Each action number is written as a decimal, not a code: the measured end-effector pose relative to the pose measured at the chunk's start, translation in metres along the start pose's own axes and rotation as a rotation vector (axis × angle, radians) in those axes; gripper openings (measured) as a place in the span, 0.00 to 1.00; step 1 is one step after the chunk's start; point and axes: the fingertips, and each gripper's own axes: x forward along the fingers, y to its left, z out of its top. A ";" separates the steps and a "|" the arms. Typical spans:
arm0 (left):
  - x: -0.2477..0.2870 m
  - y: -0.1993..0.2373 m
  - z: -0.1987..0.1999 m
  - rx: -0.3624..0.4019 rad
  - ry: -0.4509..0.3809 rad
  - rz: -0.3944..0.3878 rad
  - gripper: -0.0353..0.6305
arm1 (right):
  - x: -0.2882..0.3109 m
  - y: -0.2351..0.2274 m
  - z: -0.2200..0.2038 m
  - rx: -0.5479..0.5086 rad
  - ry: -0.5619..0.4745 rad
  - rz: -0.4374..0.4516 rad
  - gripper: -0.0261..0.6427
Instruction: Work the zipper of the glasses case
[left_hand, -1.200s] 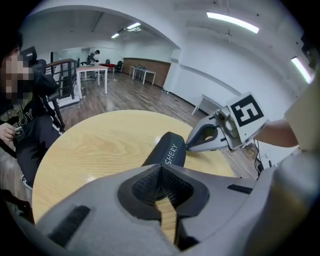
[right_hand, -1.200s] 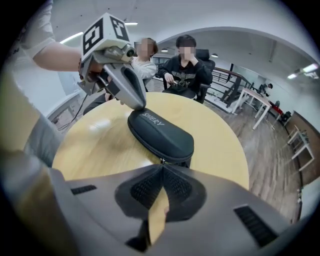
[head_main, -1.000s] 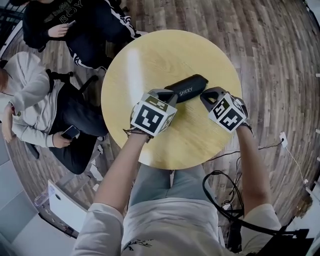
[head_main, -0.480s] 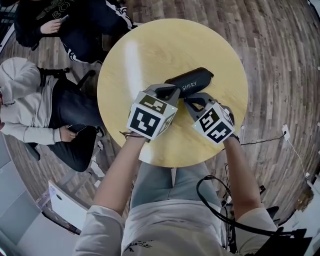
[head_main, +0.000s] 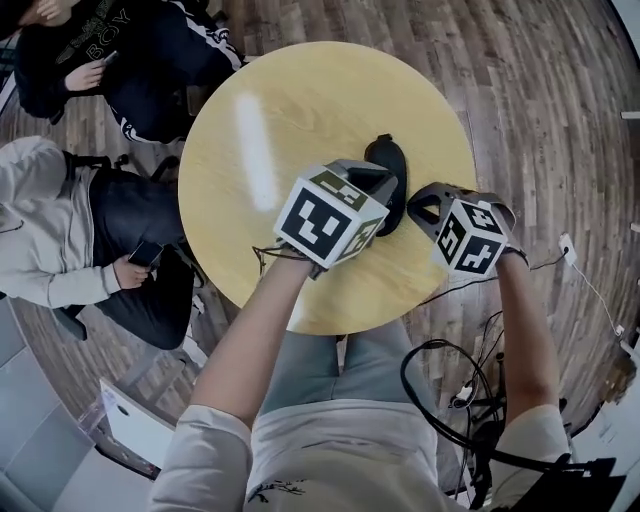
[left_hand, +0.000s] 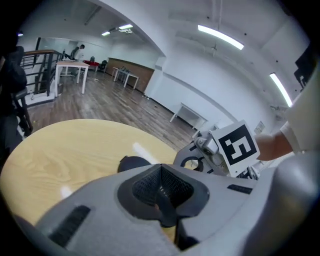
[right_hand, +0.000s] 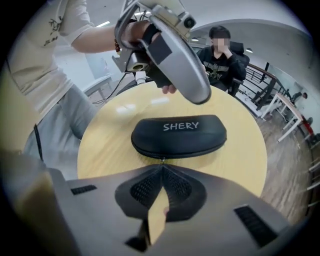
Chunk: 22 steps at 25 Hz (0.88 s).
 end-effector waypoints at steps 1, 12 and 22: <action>0.011 -0.007 0.001 0.018 0.030 -0.014 0.06 | -0.002 -0.003 -0.003 -0.001 -0.003 0.006 0.04; 0.043 -0.018 -0.016 0.015 0.101 -0.040 0.06 | 0.008 0.049 0.004 0.124 -0.130 0.099 0.04; 0.018 -0.001 -0.025 0.011 0.111 0.003 0.06 | -0.012 0.032 -0.016 0.109 -0.137 0.003 0.04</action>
